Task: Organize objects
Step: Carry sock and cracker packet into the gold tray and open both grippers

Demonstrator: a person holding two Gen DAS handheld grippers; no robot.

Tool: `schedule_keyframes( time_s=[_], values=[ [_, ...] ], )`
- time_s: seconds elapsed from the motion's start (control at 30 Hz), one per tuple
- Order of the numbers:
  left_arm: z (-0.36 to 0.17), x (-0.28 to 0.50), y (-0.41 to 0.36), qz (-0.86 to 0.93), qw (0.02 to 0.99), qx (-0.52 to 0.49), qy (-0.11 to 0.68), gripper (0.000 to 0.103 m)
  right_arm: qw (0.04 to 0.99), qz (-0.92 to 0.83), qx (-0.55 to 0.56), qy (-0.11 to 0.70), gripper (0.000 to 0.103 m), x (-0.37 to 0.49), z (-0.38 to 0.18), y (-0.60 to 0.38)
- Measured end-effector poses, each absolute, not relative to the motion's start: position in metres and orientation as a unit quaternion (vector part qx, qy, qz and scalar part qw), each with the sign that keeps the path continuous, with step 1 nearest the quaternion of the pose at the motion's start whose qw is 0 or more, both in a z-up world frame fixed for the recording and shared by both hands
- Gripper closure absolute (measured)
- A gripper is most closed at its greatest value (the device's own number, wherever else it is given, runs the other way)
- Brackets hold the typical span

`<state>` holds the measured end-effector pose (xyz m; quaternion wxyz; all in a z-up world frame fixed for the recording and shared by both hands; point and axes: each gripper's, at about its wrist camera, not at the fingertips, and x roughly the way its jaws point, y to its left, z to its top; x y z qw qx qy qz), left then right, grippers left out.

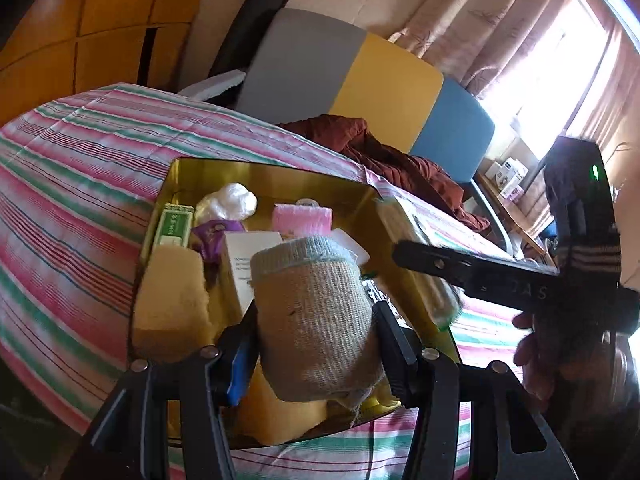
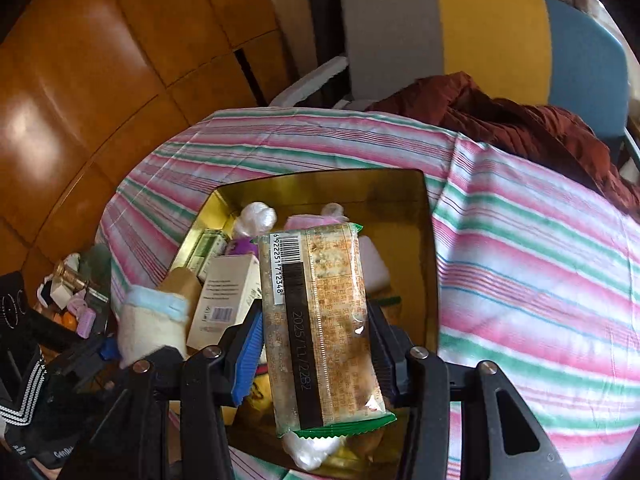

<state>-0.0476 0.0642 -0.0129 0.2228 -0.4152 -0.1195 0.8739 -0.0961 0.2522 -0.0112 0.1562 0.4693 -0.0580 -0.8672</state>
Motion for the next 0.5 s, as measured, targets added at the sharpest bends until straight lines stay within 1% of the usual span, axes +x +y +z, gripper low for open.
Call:
schedule_keyframes(
  time_s=[0.13, 0.27, 0.33, 0.5],
  values=[
    [-0.022, -0.047, 0.076, 0.865, 0.233, -0.429, -0.113, 0.049, 0.188, -0.865, 0.465, -0.014, 0.055, -0.106, -0.010, 0.235],
    [-0.026, -0.049, 0.086, 0.862, 0.237, -0.435, -0.106, 0.049, 0.201, -0.858, 0.472, 0.003, 0.053, -0.123, -0.016, 0.225],
    [-0.028, -0.051, 0.088, 0.861, 0.237, -0.437, -0.104, 0.049, 0.196, -0.859, 0.474, 0.001, 0.050, -0.128, -0.019, 0.225],
    [-0.033, -0.059, 0.094, 0.859, 0.235, -0.444, -0.099, 0.049, 0.185, -0.862, 0.470, -0.030, 0.050, -0.128, -0.023, 0.239]
  ],
)
